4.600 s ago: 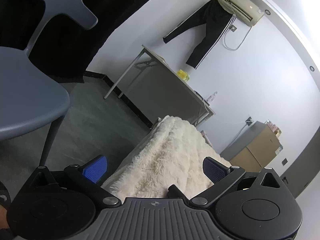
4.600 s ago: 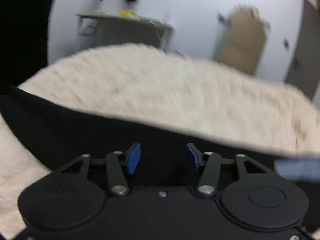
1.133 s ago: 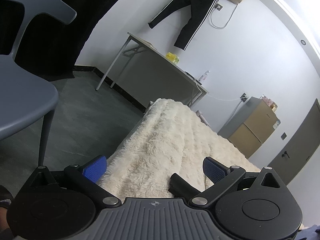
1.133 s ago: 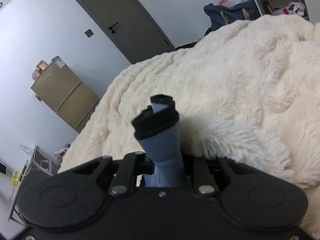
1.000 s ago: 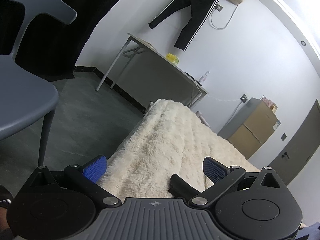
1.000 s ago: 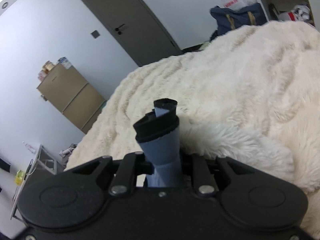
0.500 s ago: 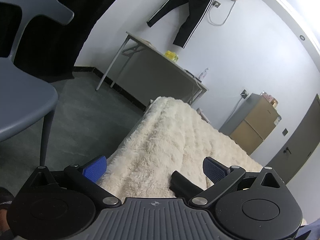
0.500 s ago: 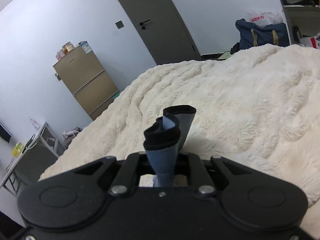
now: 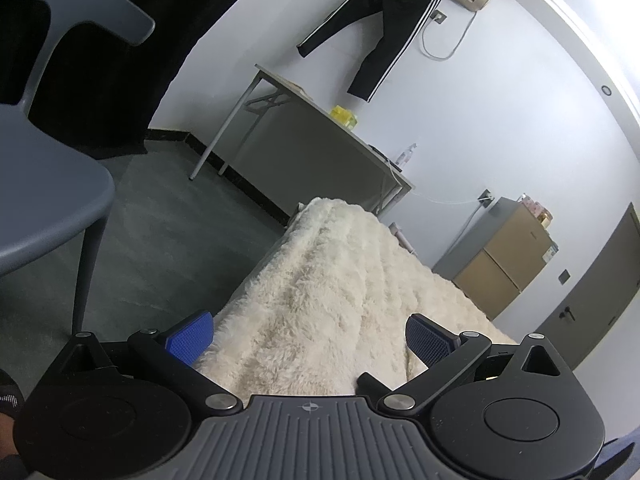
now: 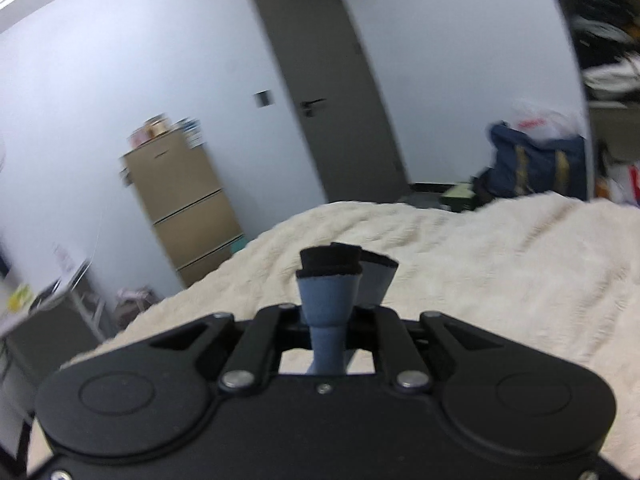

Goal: Fold clothes
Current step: 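Hold the blue-grey cuff raised above the blanket with the right gripper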

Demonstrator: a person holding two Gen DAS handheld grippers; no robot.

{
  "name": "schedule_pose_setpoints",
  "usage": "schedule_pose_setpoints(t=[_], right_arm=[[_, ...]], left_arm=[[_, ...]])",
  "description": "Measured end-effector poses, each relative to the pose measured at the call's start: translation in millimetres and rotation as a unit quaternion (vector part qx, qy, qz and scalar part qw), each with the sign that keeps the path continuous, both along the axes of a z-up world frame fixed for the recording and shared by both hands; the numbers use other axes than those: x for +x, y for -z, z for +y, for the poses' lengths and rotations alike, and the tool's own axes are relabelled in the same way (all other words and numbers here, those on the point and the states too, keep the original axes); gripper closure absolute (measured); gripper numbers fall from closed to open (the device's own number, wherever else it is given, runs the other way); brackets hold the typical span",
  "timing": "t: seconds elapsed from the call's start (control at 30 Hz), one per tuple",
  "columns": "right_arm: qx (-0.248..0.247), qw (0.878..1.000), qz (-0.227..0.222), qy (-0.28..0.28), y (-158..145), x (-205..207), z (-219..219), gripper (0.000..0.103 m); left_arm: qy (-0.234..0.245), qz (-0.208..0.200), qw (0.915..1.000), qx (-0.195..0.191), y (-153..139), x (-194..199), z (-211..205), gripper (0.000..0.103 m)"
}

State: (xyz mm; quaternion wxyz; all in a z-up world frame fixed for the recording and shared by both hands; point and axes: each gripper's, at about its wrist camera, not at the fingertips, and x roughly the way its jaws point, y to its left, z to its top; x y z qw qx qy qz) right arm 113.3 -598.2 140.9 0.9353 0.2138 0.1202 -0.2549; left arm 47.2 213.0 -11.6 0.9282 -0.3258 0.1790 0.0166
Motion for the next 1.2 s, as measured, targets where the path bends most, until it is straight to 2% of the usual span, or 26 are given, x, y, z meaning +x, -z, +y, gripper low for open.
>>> schedule_pose_setpoints(t=[0.1,0.23,0.53,0.63,0.73,0.8,0.93,1.0,1.03,1.1,1.13,1.17,1.2], right_arm=[[-0.038,0.998,0.007,-0.045,1,15,43,0.096],[-0.09,0.99,0.015,-0.108,2,32,105,0.096],[-0.127,0.97,0.023,-0.207,4,52,215,0.096],[-0.124,0.963,0.028,-0.236,10,60,252,0.096],[-0.118,0.957,0.029,-0.265,24,70,298,0.095],[-0.12,0.949,0.033,-0.288,41,76,344,0.095],[-0.185,0.924,0.029,-0.334,76,67,442,0.095],[-0.242,0.898,0.022,-0.366,102,58,504,0.095],[-0.257,0.891,0.021,-0.375,110,58,520,0.095],[-0.311,0.853,0.045,-0.416,158,48,588,0.094],[-0.323,0.842,0.06,-0.428,175,48,606,0.089],[-0.336,0.823,0.091,-0.449,203,45,631,0.086],[-0.34,0.811,0.114,-0.461,218,42,645,0.079]], left_arm=[[-0.001,-0.002,1.0,-0.001,-1,-1,0,0.002],[-0.002,-0.004,1.0,-0.005,0,-2,1,0.002],[-0.006,-0.01,0.9999,-0.013,0,-4,3,0.002],[-0.006,-0.01,0.9998,-0.017,0,-4,4,0.002],[-0.004,-0.01,0.9998,-0.019,0,-4,5,0.002],[-0.005,-0.011,0.9997,-0.02,0,-4,6,0.002],[-0.005,-0.014,0.9997,-0.021,0,-6,6,0.002],[-0.007,-0.014,0.9996,-0.022,-1,-7,6,0.002],[-0.008,-0.015,0.9996,-0.023,-1,-7,7,0.002],[-0.008,-0.015,0.9996,-0.024,-1,-7,7,0.002],[-0.009,-0.016,0.9996,-0.024,-1,-7,7,0.002],[-0.009,-0.017,0.9995,-0.024,-1,-8,7,0.002],[-0.01,-0.018,0.9995,-0.024,-1,-8,7,0.002]])
